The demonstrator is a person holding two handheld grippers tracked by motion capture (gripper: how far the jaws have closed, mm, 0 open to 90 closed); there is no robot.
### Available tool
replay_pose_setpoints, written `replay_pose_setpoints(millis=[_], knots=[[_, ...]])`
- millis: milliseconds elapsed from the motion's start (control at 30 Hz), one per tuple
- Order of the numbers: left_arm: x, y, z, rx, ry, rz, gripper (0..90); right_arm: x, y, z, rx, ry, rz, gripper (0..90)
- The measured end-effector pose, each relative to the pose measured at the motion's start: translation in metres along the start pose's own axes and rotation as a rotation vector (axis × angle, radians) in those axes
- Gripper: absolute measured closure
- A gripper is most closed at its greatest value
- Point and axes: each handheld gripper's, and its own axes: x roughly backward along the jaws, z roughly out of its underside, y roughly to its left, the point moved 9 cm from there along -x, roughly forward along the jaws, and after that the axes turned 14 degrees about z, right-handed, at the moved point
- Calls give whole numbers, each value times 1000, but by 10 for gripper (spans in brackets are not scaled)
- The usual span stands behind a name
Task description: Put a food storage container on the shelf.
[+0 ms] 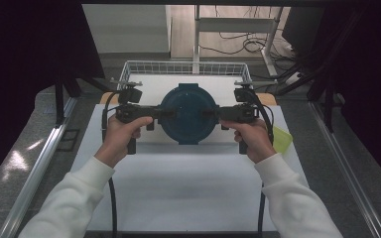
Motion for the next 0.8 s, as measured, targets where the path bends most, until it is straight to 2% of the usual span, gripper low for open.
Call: replay_pose_setpoints(millis=[567,800], knots=[[1,-3,-27,-28,4,-2,377,5,0,-28,17,-22,2,340],[-1,-2,-42,-34,9,-9,377,6,-3,-39,4,-22,-5,341]])
